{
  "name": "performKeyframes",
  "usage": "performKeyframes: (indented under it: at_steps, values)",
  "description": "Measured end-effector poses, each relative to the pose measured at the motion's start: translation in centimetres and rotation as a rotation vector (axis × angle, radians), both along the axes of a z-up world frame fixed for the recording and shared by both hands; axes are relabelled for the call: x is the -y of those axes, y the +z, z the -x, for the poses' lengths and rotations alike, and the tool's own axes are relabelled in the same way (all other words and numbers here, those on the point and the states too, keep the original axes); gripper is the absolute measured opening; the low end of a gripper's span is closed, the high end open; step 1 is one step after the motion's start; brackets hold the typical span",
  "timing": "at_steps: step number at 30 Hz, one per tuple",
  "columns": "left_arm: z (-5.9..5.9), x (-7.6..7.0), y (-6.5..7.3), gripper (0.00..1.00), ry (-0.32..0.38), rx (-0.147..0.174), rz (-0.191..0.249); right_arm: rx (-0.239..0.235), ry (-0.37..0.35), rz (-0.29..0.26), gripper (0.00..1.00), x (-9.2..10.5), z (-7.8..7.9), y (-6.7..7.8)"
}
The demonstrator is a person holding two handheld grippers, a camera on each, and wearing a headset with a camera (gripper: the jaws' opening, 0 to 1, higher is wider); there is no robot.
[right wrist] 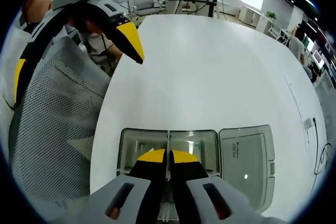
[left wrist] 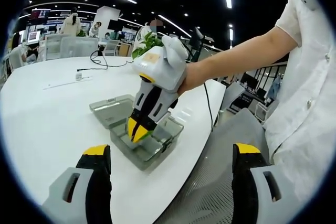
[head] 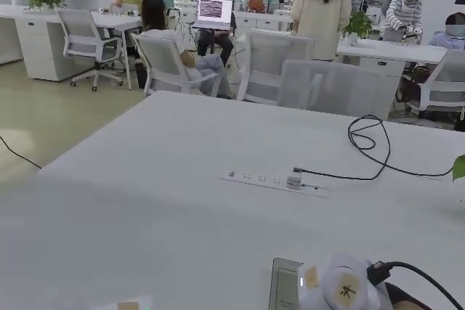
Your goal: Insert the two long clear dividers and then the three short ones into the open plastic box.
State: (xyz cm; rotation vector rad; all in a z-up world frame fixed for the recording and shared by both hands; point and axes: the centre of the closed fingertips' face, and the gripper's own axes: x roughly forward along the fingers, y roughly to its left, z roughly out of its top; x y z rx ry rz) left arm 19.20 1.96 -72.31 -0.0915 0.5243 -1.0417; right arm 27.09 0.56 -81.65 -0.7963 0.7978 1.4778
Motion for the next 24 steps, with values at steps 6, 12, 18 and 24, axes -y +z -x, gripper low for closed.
performKeyframes:
  at_steps: [6,12,18,24]
  values:
    - [0.0,-0.1,0.1,0.98,0.0,0.001,-0.003,-0.008,-0.027,-0.033,0.08,0.1,-0.1,0.9]
    - [-0.1,-0.1,0.3,0.98,0.002,0.007,-0.005,-0.009,-0.045,-0.084,0.13,0.2,0.1,2.7]
    - [-0.2,-0.2,0.5,1.0,0.007,0.014,-0.008,-0.015,-0.083,-0.136,0.2,1.1,0.2,4.4]
    - [-0.1,-0.2,0.8,1.0,0.008,0.024,-0.012,-0.011,-0.109,-0.167,0.26,2.6,0.4,6.0]
